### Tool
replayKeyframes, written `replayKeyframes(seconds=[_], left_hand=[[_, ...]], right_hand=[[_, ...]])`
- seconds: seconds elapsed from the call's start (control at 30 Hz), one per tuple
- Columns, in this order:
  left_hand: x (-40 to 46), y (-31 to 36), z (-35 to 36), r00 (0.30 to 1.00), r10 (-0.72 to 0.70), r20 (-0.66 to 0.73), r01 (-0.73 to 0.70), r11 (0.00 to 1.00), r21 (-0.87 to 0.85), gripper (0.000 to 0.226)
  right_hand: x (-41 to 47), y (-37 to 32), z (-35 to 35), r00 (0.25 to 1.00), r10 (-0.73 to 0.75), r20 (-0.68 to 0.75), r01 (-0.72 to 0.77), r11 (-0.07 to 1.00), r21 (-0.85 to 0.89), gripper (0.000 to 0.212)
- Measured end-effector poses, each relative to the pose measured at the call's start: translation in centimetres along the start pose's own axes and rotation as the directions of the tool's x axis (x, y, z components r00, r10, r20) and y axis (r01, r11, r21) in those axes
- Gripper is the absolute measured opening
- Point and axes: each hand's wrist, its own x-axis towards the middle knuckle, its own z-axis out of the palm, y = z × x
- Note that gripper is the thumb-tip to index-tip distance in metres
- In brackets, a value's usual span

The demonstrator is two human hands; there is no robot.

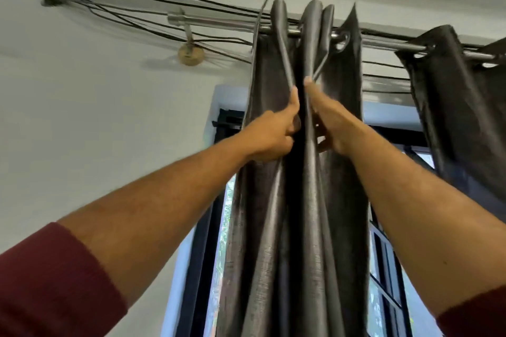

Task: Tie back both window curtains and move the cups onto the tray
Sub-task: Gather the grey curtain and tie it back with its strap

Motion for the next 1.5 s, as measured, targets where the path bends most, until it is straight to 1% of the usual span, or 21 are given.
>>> replayKeyframes(seconds=[0.07,0.1,0.17,0.2,0.23,0.27,0.3,0.4,0.47,0.53,0.57,0.6,0.67,0.7,0.77,0.87,0.97,1.1,1.2,1.37,1.5], left_hand=[[-0.1,-0.3,-0.2,0.997,0.012,0.08,-0.014,1.0,0.028,0.032],[-0.3,-0.5,-0.6,0.999,0.0,0.046,0.002,0.999,-0.044,0.013],[-0.8,-1.2,-1.5,0.976,-0.109,-0.188,0.063,0.97,-0.236,0.027],[-1.2,-1.6,-1.7,0.907,-0.171,-0.384,0.101,0.975,-0.196,0.027],[-1.5,-1.7,-1.8,0.801,-0.161,-0.576,0.177,0.984,-0.028,0.027],[-2.0,-1.6,-1.6,0.736,-0.114,-0.667,0.273,0.952,0.138,0.032],[-2.1,-1.7,-0.9,0.73,-0.118,-0.673,0.333,0.922,0.199,0.043],[-1.9,-1.0,0.7,0.833,-0.335,-0.441,0.334,0.939,-0.083,0.078],[-2.0,-0.7,2.0,0.895,-0.279,-0.347,0.274,0.96,-0.065,0.093],[-2.4,-0.2,2.9,0.92,-0.224,-0.322,0.254,0.966,0.052,0.092],[-2.3,0.0,3.3,0.919,-0.235,-0.317,0.274,0.958,0.083,0.089],[-2.2,0.2,3.6,0.917,-0.263,-0.302,0.302,0.949,0.093,0.087],[-1.9,0.9,3.7,0.907,-0.336,-0.253,0.367,0.926,0.091,0.088],[-1.6,1.2,3.4,0.902,-0.363,-0.235,0.388,0.919,0.07,0.089],[-0.2,1.6,2.3,0.875,-0.421,-0.239,0.426,0.904,-0.032,0.082],[3.1,1.6,-0.6,0.794,-0.525,-0.305,0.47,0.85,-0.238,0.073],[6.0,1.0,-3.8,0.79,-0.504,-0.349,0.395,0.854,-0.338,0.091],[9.2,0.9,-5.8,0.875,-0.387,-0.29,0.38,0.921,-0.082,0.07],[10.4,2.1,-5.8,0.929,-0.282,-0.239,0.285,0.958,-0.023,0.061],[10.5,2.7,-4.2,0.97,-0.211,-0.122,0.19,0.968,-0.163,0.059],[4.6,1.4,-0.1,0.976,-0.21,-0.059,0.193,0.956,-0.22,0.099]], right_hand=[[0.4,-0.9,1.7,0.995,-0.027,-0.095,0.004,0.972,-0.234,0.042],[0.5,-1.0,2.2,0.983,-0.064,-0.172,0.001,0.939,-0.345,0.031],[0.4,-0.9,3.1,0.952,-0.111,-0.284,-0.023,0.903,-0.429,0.032],[-0.1,-0.8,3.3,0.948,-0.108,-0.3,-0.032,0.903,-0.429,0.033],[-0.5,-0.5,3.4,0.946,-0.104,-0.308,-0.043,0.898,-0.437,0.033],[-0.9,-0.2,3.5,0.946,-0.095,-0.309,-0.06,0.888,-0.455,0.037],[-1.2,0.3,3.6,0.949,-0.096,-0.301,-0.065,0.874,-0.481,0.041],[-3.2,1.6,3.8,0.922,-0.235,-0.306,-0.012,0.775,-0.632,0.058],[-5.5,2.7,3.7,0.813,-0.486,-0.32,0.037,0.592,-0.805,0.082],[-7.3,3.8,3.3,0.659,-0.654,-0.372,-0.081,0.431,-0.899,0.097],[-7.8,4.5,3.1,0.624,-0.65,-0.434,-0.148,0.447,-0.882,0.101],[-8.0,5.0,2.9,0.644,-0.57,-0.51,-0.186,0.53,-0.827,0.106],[-7.6,5.6,2.4,0.744,-0.277,-0.608,-0.185,0.788,-0.586,0.117],[-7.0,5.9,2.0,0.79,-0.155,-0.594,-0.164,0.879,-0.448,0.122],[-5.7,5.5,0.8,0.843,-0.048,-0.536,-0.142,0.941,-0.307,0.126],[-2.9,3.2,-1.3,0.889,-0.038,-0.457,-0.092,0.961,-0.259,0.126],[1.2,-0.2,-3.7,0.933,-0.027,-0.358,-0.051,0.977,-0.208,0.112],[7.1,-3.4,-6.1,0.962,-0.135,-0.238,0.078,0.969,-0.235,0.073],[7.2,-5.1,-4.0,0.96,-0.224,-0.167,0.194,0.964,-0.18,0.05],[7.0,-3.3,-1.4,0.968,-0.253,0.006,0.253,0.968,-0.008,0.052],[0.5,1.7,0.8,0.967,-0.232,0.107,0.238,0.97,-0.049,0.084]])
